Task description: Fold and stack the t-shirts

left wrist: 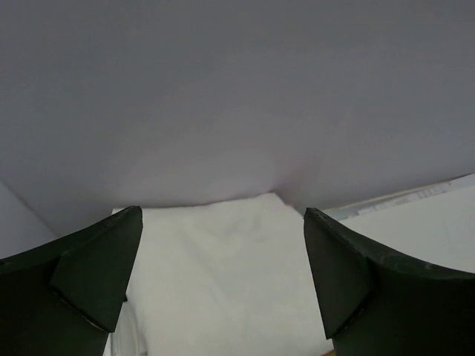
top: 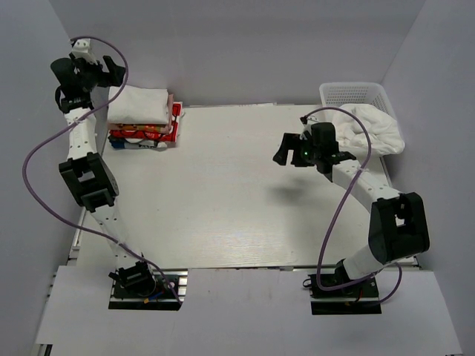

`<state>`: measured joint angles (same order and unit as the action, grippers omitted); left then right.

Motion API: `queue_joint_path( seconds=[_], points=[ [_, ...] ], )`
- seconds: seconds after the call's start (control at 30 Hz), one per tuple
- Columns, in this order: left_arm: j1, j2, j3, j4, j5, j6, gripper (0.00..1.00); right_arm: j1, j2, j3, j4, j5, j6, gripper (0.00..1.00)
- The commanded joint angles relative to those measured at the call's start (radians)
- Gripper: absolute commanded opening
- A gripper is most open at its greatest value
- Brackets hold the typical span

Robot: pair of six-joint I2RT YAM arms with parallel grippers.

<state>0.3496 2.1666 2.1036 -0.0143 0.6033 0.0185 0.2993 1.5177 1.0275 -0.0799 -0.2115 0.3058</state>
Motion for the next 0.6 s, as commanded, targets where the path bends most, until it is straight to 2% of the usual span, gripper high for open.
queue_joint_path(
  seconds=[0.0,0.2,0.3,0.43,0.5,0.57],
  points=[
    [-0.004,0.167,0.117,-0.070,0.078,-0.107,1.00,0.003,0.019,0.034,0.014,0.018,-0.016,0.90],
    [-0.004,0.309,0.151,0.005,0.047,-0.158,1.00,0.003,0.107,0.123,-0.054,0.011,-0.024,0.90],
    [-0.004,0.374,0.161,-0.021,0.023,-0.158,1.00,0.004,0.140,0.131,-0.049,0.001,-0.014,0.90],
    [0.006,0.394,0.121,-0.030,0.004,-0.170,1.00,0.000,0.153,0.148,-0.075,0.004,-0.022,0.90],
    [0.006,0.371,0.046,0.017,0.033,-0.199,1.00,0.003,0.139,0.135,-0.070,0.009,-0.024,0.90],
    [0.006,0.358,0.033,0.034,0.073,-0.223,1.00,0.003,0.127,0.125,-0.064,-0.002,-0.024,0.90]
  ],
)
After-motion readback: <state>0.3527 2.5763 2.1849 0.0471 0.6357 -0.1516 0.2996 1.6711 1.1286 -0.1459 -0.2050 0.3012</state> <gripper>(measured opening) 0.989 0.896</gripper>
